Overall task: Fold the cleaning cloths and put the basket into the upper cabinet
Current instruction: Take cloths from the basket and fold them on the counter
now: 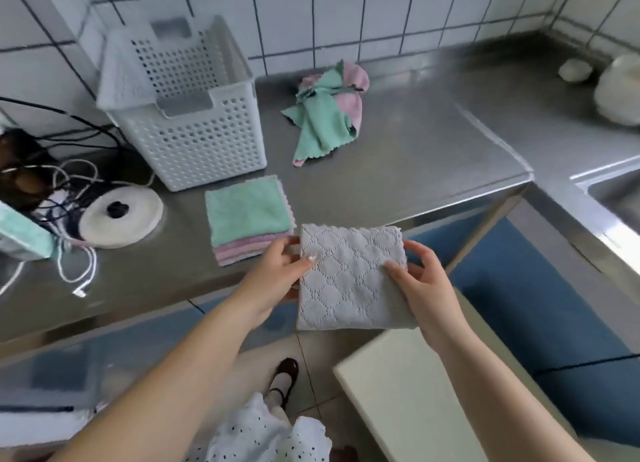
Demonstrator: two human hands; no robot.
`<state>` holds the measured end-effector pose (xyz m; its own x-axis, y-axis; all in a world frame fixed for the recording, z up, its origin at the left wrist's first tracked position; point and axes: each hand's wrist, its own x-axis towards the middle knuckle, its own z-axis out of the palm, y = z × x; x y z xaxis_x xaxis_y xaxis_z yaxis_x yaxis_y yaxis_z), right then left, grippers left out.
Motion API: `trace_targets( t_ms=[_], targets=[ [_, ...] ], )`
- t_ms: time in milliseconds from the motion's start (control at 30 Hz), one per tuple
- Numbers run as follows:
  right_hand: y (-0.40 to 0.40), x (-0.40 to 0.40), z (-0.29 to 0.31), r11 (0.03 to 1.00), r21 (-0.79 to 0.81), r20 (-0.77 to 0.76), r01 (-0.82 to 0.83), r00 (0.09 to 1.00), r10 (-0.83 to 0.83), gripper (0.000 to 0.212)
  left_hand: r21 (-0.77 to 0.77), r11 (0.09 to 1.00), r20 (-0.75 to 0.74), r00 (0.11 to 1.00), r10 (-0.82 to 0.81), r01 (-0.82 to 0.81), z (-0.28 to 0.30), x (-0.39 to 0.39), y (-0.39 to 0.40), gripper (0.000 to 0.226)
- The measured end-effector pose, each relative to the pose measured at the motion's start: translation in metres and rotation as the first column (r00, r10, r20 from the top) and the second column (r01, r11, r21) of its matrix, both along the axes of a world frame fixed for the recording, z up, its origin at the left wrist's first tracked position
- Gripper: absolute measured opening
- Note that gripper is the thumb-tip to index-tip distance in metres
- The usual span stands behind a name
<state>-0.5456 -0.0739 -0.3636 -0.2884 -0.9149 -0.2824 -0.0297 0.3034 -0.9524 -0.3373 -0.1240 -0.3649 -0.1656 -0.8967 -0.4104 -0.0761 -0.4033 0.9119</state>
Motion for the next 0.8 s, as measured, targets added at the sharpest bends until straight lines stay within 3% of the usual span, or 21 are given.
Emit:
trace_targets(
  t_ms=[167,233,300,600,800],
  targets=[
    [-0.07,0.044,0.024,0.991,-0.056,-0.053,-0.124,0.991,0.121,0.024,-0.07,0.976,-0.008,0.978,0.208,-0.208,0.025,0.052,-0.031,0.046],
    [-0.1,0.062,0.028,0.981,-0.048,-0.124,-0.189,0.975,0.182,0.013,-0.093,0.95,0.033,0.953,0.301,-0.297,0.027,0.071,-0.049,0.039],
    [-0.13,0.081,0.027,0.964,-0.018,-0.172,-0.266,0.95,0.259,0.017,-0.097,0.93,0.069,0.929,0.363,-0.356,0.025,0.088,-0.069,0.027],
    [-0.2,0.121,-0.004,0.869,0.173,-0.194,-0.463,0.849,0.491,0.031,-0.022,0.907,0.233,0.88,0.414,-0.421,-0.011,0.122,-0.127,0.027],
    [-0.203,0.124,-0.017,0.875,0.179,-0.182,-0.449,0.859,0.478,0.031,0.027,0.897,0.166,0.887,0.431,-0.441,-0.025,0.127,-0.132,0.025]
  ],
)
